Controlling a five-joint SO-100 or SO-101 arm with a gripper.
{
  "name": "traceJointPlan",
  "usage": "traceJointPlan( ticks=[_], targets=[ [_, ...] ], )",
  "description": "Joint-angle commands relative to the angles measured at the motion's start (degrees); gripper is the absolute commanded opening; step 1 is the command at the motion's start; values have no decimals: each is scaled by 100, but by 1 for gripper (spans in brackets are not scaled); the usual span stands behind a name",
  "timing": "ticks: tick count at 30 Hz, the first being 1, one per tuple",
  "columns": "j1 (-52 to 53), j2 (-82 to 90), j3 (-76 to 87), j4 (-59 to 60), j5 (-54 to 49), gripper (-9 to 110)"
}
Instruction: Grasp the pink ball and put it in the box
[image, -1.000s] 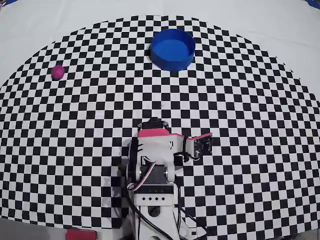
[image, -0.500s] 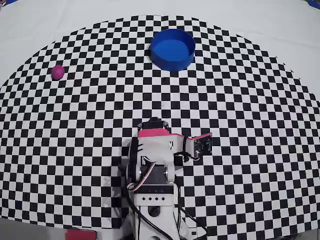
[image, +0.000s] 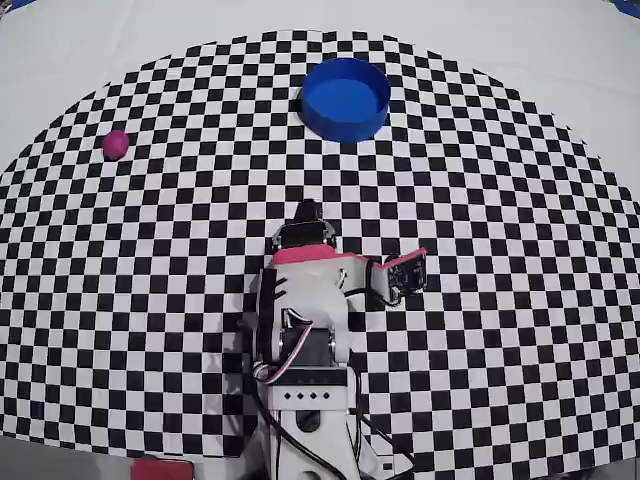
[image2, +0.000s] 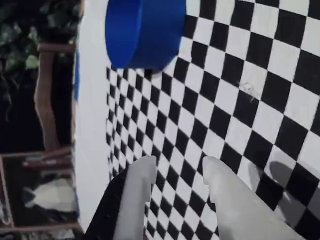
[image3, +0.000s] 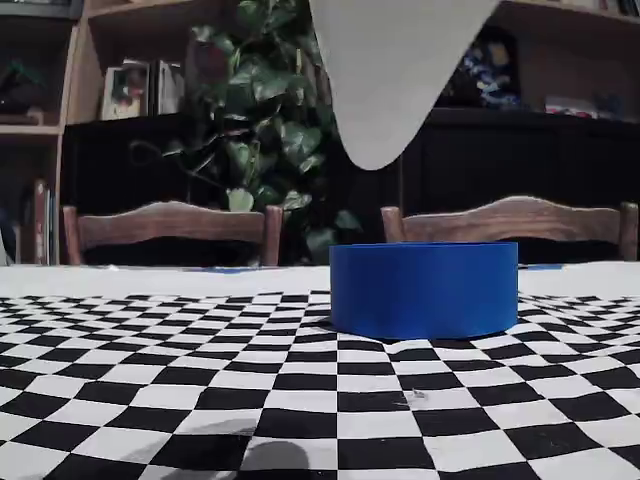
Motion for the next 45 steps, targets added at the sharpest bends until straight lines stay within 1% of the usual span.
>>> traceJointPlan(
  ticks=[1, 6, 7, 9, 12, 14, 19, 25, 33, 45],
  targets=[
    [-26, -105, 35, -413, -1099, 10],
    [-26, -141, 62, -782, -3120, 12],
    [-9, -149, 62, -905, -3437, 18],
    [9, -167, 62, -1020, -4368, 18],
    [0, -167, 62, -1292, -5370, 18],
    [-35, -158, 62, -1494, -5783, 19],
    [-18, -114, 62, -1582, -6917, 19],
    [-70, -105, 62, -1793, -7418, 27],
    [-141, -105, 62, -1872, -7655, 28],
    [-255, -97, 62, -1872, -7664, 28]
  ],
)
